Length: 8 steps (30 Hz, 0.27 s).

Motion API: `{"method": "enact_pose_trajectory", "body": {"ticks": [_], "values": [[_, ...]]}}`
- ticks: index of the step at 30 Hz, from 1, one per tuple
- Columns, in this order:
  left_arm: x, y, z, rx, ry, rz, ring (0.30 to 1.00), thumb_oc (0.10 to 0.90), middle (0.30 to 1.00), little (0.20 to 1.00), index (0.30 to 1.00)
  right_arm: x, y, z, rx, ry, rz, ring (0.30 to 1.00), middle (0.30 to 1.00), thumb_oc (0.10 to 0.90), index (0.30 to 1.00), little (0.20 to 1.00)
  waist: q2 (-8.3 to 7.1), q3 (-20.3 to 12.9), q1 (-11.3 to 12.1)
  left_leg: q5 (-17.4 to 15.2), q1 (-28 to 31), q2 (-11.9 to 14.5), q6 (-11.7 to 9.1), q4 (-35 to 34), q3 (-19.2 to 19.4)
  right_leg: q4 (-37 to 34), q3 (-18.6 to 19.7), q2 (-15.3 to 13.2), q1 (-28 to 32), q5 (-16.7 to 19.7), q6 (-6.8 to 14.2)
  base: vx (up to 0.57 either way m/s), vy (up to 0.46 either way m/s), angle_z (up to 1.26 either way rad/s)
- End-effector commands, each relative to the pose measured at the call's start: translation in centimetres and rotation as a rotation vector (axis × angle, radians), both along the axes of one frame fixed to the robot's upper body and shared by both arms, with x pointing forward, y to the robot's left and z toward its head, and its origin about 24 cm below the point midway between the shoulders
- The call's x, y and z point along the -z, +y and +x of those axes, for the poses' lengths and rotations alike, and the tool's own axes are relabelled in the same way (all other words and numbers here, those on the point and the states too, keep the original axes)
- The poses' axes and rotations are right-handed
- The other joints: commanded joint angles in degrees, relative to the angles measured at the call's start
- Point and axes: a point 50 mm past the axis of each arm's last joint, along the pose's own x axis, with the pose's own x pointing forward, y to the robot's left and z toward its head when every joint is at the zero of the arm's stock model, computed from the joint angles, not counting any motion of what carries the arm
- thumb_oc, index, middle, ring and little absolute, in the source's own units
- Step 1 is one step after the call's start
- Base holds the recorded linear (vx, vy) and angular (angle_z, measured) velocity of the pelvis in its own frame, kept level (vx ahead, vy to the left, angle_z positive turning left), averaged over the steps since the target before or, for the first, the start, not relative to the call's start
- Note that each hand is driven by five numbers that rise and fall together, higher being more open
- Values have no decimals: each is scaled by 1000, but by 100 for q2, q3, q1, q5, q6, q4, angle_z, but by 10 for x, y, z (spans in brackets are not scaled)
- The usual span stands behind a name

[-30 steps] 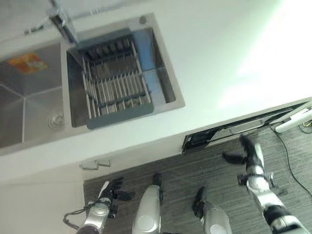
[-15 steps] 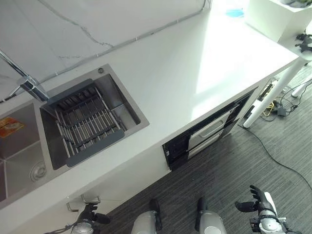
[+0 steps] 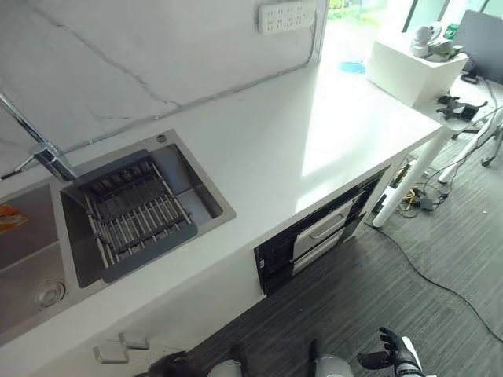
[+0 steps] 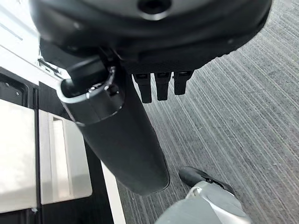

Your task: Place the dishes in the dishwasher.

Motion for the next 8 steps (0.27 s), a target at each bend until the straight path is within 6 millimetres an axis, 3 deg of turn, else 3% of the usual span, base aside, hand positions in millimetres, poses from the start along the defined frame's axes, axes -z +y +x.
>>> {"method": "enact_pose_trajectory", "body": {"ticks": [1, 8], "values": [[-3, -23, 29, 53, -60, -80, 900, 800, 900, 900, 900, -24, -23, 33, -34, -132, -98, 900, 900, 800, 900, 900, 291, 223, -28, -1068, 169, 251, -84, 484, 31, 812, -13, -185, 124, -1266, 305, 24, -11, -13], [-2, -23, 26, 42, -31, -92, 900, 800, 900, 900, 900, -24, -23, 33, -29, -133, -102, 900, 900, 800, 900, 900, 309, 182, -81, -1114, 233, 229, -77, 484, 15, 812, 52, -162, 144, -1290, 290, 22, 6, -6]]}}
